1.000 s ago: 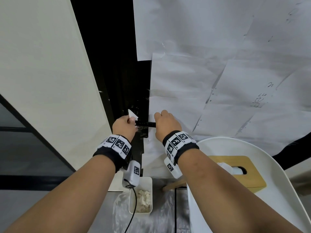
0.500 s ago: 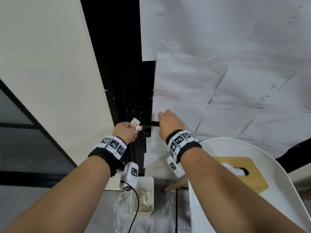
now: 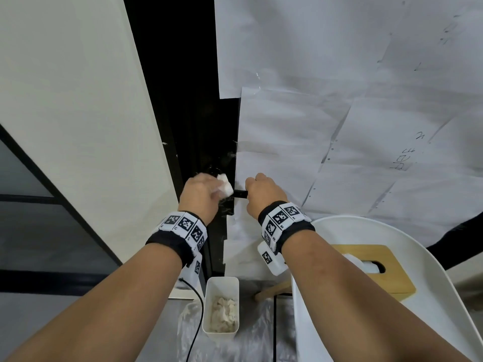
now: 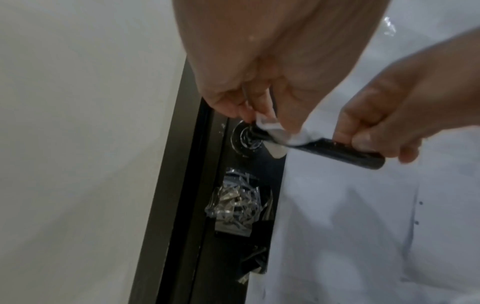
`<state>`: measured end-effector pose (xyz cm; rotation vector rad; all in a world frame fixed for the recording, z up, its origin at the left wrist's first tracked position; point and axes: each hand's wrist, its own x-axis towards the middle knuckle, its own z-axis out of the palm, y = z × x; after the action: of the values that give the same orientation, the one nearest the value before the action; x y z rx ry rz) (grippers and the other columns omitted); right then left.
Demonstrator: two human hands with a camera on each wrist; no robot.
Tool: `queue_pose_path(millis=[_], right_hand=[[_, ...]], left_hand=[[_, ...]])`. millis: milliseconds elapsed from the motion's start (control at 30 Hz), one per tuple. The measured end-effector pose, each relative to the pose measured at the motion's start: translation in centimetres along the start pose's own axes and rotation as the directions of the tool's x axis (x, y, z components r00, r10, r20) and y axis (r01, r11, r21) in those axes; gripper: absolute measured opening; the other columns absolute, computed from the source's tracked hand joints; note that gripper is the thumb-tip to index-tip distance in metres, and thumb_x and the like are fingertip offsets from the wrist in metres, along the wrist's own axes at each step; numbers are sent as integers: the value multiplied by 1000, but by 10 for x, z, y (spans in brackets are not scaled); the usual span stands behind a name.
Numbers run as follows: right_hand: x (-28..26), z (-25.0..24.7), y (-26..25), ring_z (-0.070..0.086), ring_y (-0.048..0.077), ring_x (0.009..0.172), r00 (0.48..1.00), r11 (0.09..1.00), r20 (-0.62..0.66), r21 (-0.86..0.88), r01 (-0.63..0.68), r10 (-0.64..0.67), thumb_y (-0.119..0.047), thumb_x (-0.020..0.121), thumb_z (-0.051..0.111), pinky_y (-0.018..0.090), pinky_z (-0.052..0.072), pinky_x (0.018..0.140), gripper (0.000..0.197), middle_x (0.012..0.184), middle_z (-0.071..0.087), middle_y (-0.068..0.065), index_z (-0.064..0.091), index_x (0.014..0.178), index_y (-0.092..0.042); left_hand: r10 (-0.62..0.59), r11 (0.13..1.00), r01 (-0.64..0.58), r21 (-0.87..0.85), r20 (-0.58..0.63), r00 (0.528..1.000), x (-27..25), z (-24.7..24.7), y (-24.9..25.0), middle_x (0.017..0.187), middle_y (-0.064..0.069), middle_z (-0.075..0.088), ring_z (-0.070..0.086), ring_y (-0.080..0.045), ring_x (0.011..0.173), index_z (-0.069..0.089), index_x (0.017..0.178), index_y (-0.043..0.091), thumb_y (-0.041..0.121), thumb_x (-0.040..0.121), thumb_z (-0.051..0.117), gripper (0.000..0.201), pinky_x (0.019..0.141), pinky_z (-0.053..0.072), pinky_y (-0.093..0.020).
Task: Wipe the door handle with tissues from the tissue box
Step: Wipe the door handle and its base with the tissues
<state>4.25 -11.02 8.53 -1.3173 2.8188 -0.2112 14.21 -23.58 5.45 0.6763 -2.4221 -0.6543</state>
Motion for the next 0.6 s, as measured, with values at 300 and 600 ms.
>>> queue_pose_path(millis=[300, 600], right_hand=[[12, 2, -15, 55, 25, 105, 998, 958, -68, 284, 26, -7, -29, 95, 45, 39, 49, 83, 30, 116, 53, 5, 57, 120, -17], [21, 21, -43, 46, 26, 102, 981, 991, -167, 73, 113, -100, -32, 90, 52, 38, 44, 82, 27, 107, 52, 5, 64, 106, -14]], left_hand=[[-91, 983, 91, -159, 3, 996, -6, -3, -3, 102, 6, 65, 61, -11, 89, 56, 110, 24, 3, 85, 60, 33, 78, 49, -19], [-120, 985, 115, -130, -29, 992, 2, -5, -22, 118, -4, 55, 60, -18, 97, 59, 121, 13, -4, 87, 51, 39, 85, 48, -24]])
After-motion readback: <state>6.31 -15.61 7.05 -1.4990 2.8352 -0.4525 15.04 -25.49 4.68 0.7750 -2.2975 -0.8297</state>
